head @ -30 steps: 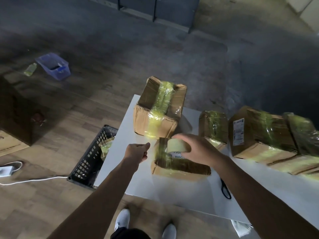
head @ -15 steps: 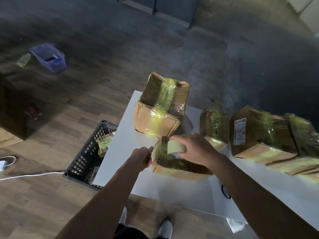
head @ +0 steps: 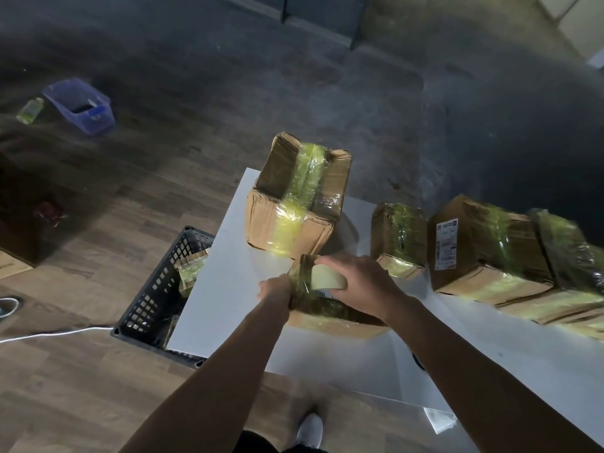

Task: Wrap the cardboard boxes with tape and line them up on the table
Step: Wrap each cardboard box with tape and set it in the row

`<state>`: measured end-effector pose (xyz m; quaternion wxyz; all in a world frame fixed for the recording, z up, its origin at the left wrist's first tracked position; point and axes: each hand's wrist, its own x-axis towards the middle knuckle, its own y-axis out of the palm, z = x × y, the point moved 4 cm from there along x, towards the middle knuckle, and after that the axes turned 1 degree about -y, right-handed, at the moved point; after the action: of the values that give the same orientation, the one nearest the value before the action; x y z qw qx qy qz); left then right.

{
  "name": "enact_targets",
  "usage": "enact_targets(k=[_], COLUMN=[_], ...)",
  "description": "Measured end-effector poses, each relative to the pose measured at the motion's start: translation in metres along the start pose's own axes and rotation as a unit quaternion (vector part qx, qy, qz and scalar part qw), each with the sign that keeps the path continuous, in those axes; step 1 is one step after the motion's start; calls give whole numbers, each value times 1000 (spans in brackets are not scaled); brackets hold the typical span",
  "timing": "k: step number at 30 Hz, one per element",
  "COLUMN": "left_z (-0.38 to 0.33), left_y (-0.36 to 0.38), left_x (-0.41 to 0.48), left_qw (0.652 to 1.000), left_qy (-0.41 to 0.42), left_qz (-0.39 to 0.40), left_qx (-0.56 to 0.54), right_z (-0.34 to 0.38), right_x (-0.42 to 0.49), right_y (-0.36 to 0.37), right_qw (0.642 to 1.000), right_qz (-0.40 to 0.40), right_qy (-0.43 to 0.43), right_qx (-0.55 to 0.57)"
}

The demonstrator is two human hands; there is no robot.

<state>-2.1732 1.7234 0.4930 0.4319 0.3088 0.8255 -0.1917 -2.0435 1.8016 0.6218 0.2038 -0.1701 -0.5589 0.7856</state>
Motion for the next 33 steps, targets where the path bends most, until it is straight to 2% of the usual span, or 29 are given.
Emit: enact_targets(k=[2, 4, 6, 7, 9, 11, 15, 19, 21, 27, 29, 33], left_z=[5, 3, -5, -11, -17, -12, -13, -14, -14, -14, -13, -13], left_y=[-2, -7, -12, -11, -4, 4, 1, 3, 4, 7, 8, 8], left_x=[-3, -4, -5, -13, -31, -44, -45, -46, -48, -50, -51, -53], left_qw=[999, 997, 987, 977, 948, 923, 917, 909, 911, 903, 900, 891], left_qy=[-34, -6, 86, 151, 276, 324, 330, 334, 330, 336, 338, 359], left_qz=[0, -33, -92, -95, -53, -33, -55, -67, -76, -89, -85, -84], left_qx=[36, 62, 103, 115, 152, 206, 218, 238, 236, 252, 263, 266], right_z=[-3, -4, -5, -5, -7, -10, -13, -20, -24, -34, -37, -51], right_x=[-1, 0, 1, 0, -2, -3, -7, -13, -13, -22, -21, -29], right_y=[1, 2, 4, 6, 9, 10, 11, 1, -10, -26, -24, -14], right_qw=[1000, 1000, 1000, 1000, 1000, 998, 989, 983, 987, 997, 998, 992], right_qz=[1, 0, -4, 1, 3, -4, 15, 55, 55, 68, 54, 42], right_qy=[4, 7, 10, 13, 24, 45, 54, 67, 60, -1, -13, 3], right_qx=[2, 1, -1, 2, 18, 48, 136, 163, 141, -25, -37, 120])
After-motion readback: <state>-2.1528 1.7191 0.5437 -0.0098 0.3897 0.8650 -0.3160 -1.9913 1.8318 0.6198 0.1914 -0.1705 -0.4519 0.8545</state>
